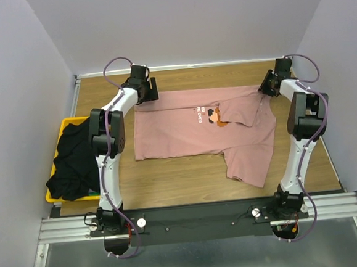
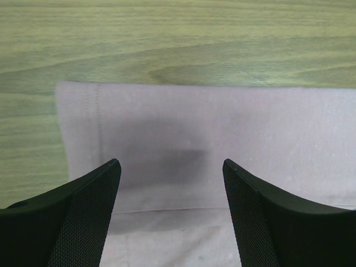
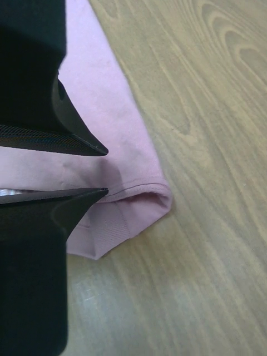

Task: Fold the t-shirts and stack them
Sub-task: Fold the tshirt

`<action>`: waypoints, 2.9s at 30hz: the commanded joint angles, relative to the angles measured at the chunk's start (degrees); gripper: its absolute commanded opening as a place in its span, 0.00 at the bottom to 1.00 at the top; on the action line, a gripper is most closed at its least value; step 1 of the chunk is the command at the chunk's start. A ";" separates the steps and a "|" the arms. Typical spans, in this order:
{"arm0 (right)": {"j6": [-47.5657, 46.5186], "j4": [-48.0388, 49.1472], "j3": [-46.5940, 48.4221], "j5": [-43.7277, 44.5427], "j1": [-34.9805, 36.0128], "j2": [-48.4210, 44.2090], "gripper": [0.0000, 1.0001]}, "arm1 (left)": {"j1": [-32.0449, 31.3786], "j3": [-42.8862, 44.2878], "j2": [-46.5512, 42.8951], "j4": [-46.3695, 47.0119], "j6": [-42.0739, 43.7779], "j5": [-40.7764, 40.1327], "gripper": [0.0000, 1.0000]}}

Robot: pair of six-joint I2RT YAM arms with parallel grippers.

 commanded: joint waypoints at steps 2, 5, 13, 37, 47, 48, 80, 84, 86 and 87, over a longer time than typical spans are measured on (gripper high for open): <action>1.12 -4.55 -3.44 -1.31 -0.48 -9.79 0.37 | 0.65 -2.91 -9.83 2.41 -1.57 -1.97 0.82; 5.17 -4.46 -10.81 -2.01 -0.48 -17.53 0.36 | 0.56 -8.28 -18.35 5.06 -2.46 -2.50 0.83; 13.52 0.18 -34.97 -9.92 -0.48 -33.29 0.32 | -1.46 -27.87 -43.64 8.05 -1.93 -5.40 0.83; 17.75 9.60 -48.99 -14.76 -0.56 -31.81 0.30 | -5.68 -66.74 -75.94 14.20 -5.36 -7.60 0.83; 17.40 9.77 -49.08 -13.61 -0.48 -31.98 0.09 | -5.68 -66.83 -75.68 14.64 -5.01 -7.69 0.83; 17.31 9.69 -49.17 -13.61 -0.56 -33.03 0.04 | -5.59 -66.83 -75.76 14.56 -5.01 -7.78 0.83; 6.24 -5.34 -47.15 -5.18 -0.39 -46.65 0.46 | -5.68 -62.79 -65.31 -2.22 -14.23 -9.80 0.83; 5.62 -5.34 -48.90 -4.56 1.01 -50.26 0.47 | -5.68 -62.70 -62.85 -4.95 -14.93 -8.83 0.78; 5.62 -5.34 -49.26 -4.65 1.54 -50.88 0.47 | -5.68 -62.79 -60.92 -5.30 -15.11 -8.39 0.75; 5.27 -5.26 -49.61 -4.65 1.98 -51.32 0.47 | -5.68 -62.70 -60.13 -5.48 -15.29 -8.48 0.72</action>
